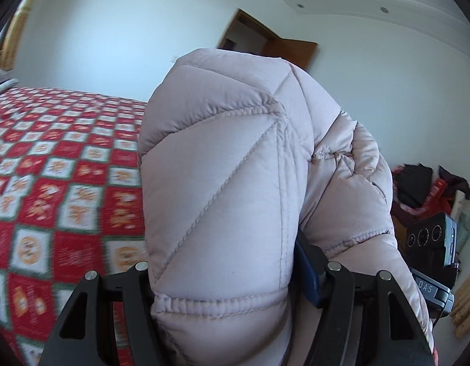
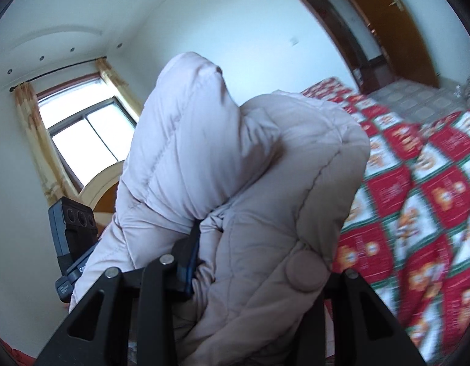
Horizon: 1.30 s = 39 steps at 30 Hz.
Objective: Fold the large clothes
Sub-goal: 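Lift the pink jacket bundle with both grippers and carry it across the bed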
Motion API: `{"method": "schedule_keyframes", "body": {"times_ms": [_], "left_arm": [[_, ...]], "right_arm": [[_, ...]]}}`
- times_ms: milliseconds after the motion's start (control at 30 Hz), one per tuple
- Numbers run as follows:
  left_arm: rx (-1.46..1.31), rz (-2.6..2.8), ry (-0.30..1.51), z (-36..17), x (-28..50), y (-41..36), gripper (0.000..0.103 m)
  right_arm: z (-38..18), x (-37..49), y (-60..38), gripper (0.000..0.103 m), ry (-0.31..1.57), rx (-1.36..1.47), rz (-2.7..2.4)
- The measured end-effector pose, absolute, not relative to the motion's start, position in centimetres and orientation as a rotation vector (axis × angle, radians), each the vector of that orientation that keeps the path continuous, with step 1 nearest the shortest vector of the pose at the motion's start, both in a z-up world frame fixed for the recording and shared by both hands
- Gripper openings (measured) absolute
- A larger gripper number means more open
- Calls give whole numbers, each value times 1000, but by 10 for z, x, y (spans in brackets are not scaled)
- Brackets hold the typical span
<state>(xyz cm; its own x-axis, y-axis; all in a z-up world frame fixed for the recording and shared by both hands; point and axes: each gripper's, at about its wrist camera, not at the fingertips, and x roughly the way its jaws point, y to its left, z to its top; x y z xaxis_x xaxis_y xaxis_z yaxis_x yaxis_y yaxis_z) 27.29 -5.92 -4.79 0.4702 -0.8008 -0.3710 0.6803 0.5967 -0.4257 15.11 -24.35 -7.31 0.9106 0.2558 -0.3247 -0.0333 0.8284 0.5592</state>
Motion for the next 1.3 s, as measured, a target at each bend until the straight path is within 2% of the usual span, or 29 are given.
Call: {"method": "schedule_keyframes", "body": {"times_ms": [433, 633, 933, 1133, 1300], "left_arm": [[-128, -1170, 712, -62, 256, -225, 67], [-27, -1088, 763, -84, 269, -278, 67], [18, -978, 821, -107, 288, -318, 67], [-27, -926, 886, -130, 316, -322, 77], [-159, -930, 949, -155, 336, -309, 96]], "right_arm": [[-79, 57, -361, 39, 351, 651, -158], [-111, 73, -406, 39, 409, 713, -194], [-144, 95, -466, 39, 485, 771, -172], [-167, 111, -481, 40, 565, 777, -192], [-182, 111, -479, 48, 573, 768, -199]]}}
